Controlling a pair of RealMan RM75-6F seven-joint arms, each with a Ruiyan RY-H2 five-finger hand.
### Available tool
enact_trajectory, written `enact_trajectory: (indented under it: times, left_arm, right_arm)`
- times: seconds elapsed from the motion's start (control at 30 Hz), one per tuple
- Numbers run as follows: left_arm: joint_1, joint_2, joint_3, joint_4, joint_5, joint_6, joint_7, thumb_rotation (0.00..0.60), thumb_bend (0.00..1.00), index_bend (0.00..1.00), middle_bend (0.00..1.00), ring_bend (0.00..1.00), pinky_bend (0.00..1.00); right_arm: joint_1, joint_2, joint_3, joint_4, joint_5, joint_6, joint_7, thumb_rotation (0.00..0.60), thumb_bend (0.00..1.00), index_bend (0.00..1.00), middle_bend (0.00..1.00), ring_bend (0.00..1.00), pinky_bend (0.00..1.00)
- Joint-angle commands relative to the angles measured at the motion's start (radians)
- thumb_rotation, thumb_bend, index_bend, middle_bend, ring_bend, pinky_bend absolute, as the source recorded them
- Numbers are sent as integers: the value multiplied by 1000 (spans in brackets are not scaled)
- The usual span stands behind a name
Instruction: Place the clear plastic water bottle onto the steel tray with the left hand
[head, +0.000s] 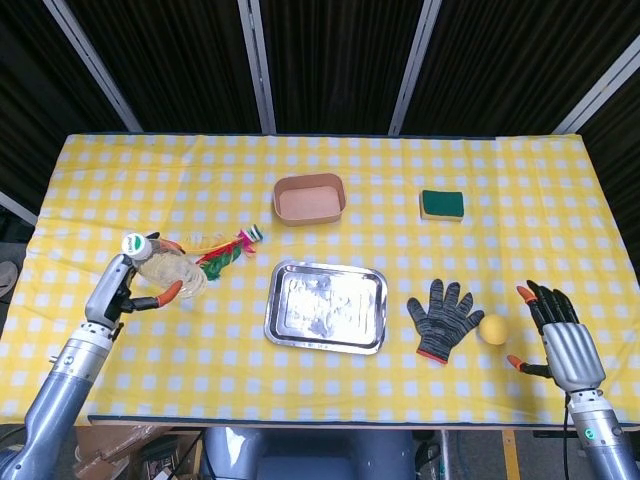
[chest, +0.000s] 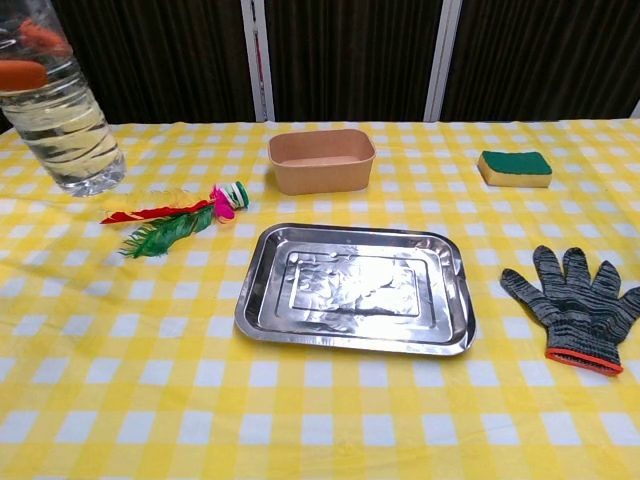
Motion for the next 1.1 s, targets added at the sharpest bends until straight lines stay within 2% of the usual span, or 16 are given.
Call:
enact_trajectory:
  times: [0.03,0.2,0.27,0.57,0.67,0.77,1.1]
  left_arm:
    - [-4,-33,3,68,47,-53,-61,600,446,526,522,13,0]
    - [-100,-177,-4,79,3,-90,37,600,446,529,523,13,0]
    - [-165,-273,-20,88,-56,-94,117,600,447,532,524,13,0]
    - [-368,-583,-62,159,-259,32,475,600,447,535,525,13,0]
    - [-404,-661,-82,211,-304,61,519,600,451,536,527,13,0]
    - [-431,-726,-81,279,-334,40,528,600,455,532,525,13,0]
    - [-452,-893,-57,522,-282,-11,467,600,456,534,532,13,0]
  right_arm:
    - [1,-1,0,4,4,-5,2,600,49,54,0,0,0]
    - [2,0,3,9,6,-5,13,600,50,54,0,0,0]
    - [2,2,3,12,7,-6,23,600,50,54,0,0,0]
    - [0,10,4,24,9,-6,66,600,50,54,0,0,0]
    - [-1,13,3,26,11,-8,81,600,50,54,0,0,0]
    - [-1,13,3,27,9,-8,85,600,49,54,0,0,0]
    - [-1,15,8,38,11,-5,107,600,49,54,0,0,0]
